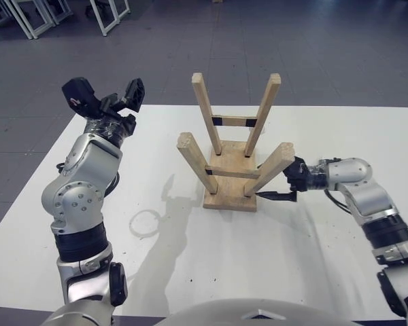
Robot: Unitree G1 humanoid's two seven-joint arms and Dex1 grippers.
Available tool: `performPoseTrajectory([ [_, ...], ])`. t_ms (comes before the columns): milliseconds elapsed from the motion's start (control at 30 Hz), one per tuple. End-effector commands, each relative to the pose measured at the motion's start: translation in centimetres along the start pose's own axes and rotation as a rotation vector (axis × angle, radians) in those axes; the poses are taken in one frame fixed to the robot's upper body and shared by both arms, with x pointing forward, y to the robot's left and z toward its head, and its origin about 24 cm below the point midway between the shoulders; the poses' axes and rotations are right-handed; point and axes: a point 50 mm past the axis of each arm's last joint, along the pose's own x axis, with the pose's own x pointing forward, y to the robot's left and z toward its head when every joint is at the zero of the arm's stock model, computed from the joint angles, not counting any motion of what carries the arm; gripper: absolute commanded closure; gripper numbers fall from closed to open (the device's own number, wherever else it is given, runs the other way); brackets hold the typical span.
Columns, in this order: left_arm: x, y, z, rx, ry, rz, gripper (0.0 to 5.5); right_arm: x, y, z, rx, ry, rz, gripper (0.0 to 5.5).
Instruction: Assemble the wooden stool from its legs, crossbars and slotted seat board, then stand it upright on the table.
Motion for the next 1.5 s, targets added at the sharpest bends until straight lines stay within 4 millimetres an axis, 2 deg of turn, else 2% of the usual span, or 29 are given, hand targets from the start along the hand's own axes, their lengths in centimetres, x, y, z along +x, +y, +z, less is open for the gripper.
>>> performPoseTrajectory([
  [33, -0.5, 0.2, -1.4, 0.094, 0.073, 0.019, 1.4, -4.0, -0.7, -2.4, 0.022, 0.241, -0.147, 1.3],
  [67, -0.6, 0.2, -1.6, 0.104, 0.082, 0.024, 1.4, -4.8, -1.2, -2.3, 0.029, 0.266, -0.243, 1.3],
  [133, -0.7, 0.2, -1.9, 0.117, 0.095, 0.03, 1.4, -6.0, -2.9, 0.1, 0.083, 0.191, -0.519, 1.3],
  [167, -0.8, 0.3, -2.1, 0.123, 0.101, 0.037, 1.4, -6.2, -3.8, 2.7, 0.162, 0.027, -0.661, 1.3],
  [233, -1.0, 0.6, -2.5, 0.128, 0.115, 0.053, 1.4, -6.7, -4.1, 7.8, 0.312, -0.302, -0.811, 1.3],
  [333, -1.3, 1.0, -3.2, 0.137, 0.135, 0.075, 1.4, -7.0, -2.6, 13.1, 0.455, -0.585, -0.888, 1.83],
  [367, -1.4, 1.2, -3.3, 0.139, 0.139, 0.082, 1.4, -6.9, -1.9, 14.4, 0.491, -0.651, -0.888, 2.03],
  [433, -1.6, 1.6, -3.5, 0.14, 0.143, 0.101, 1.4, -6.6, -0.6, 16.4, 0.529, -0.75, -0.87, 2.03],
  [600, -1.7, 1.7, -4.2, 0.135, 0.16, 0.103, 1.4, -3.5, 2.8, 16.8, 0.623, -0.731, -0.68, 2.03],
  [700, -1.6, 1.7, -4.2, 0.137, 0.16, 0.096, 1.4, -2.9, 3.3, 17.4, 0.612, -0.73, -0.662, 2.03],
  [767, -1.5, 1.5, -4.2, 0.139, 0.159, 0.088, 1.4, -4.5, 2.3, 19.4, 0.539, -0.875, -0.739, 2.03],
  [833, -1.5, 1.5, -4.2, 0.142, 0.162, 0.083, 1.4, -7.8, 1.3, 22.4, 0.437, -1.125, -0.839, 2.03],
  [900, -1.5, 1.5, -4.2, 0.145, 0.165, 0.083, 1.4, -9.8, 1.0, 23.6, 0.398, -1.264, -0.89, 2.03],
  [933, -1.5, 1.6, -4.2, 0.146, 0.167, 0.085, 1.4, -9.5, 1.0, 23.3, 0.416, -1.248, -0.874, 2.03],
  [1000, -1.5, 1.6, -4.2, 0.148, 0.17, 0.085, 1.4, -7.2, 1.4, 21.4, 0.514, -1.119, -0.822, 2.03],
  [1100, -1.4, 1.5, -4.2, 0.149, 0.17, 0.084, 1.4, -1.6, 3.7, 16.8, 0.716, -0.81, -0.687, 2.03],
  [1133, -1.3, 1.4, -4.3, 0.148, 0.171, 0.081, 1.4, -0.6, 4.5, 16.0, 0.741, -0.75, -0.666, 2.03],
  [1200, -1.2, 1.3, -4.3, 0.148, 0.172, 0.078, 1.4, 0.2, 5.1, 15.4, 0.754, -0.705, -0.653, 2.03],
  [1333, -1.2, 1.6, -4.4, 0.147, 0.171, 0.087, 1.4, -0.2, 4.4, 16.1, 0.714, -0.763, -0.682, 2.03],
  [1400, -1.3, 1.6, -4.6, 0.142, 0.173, 0.09, 1.4, -1.1, 3.5, 17.2, 0.688, -0.837, -0.693, 2.03],
  [1500, -1.6, 1.8, -5.0, 0.134, 0.174, 0.102, 1.4, -4.4, 1.9, 21.0, 0.603, -1.083, -0.713, 2.03],
])
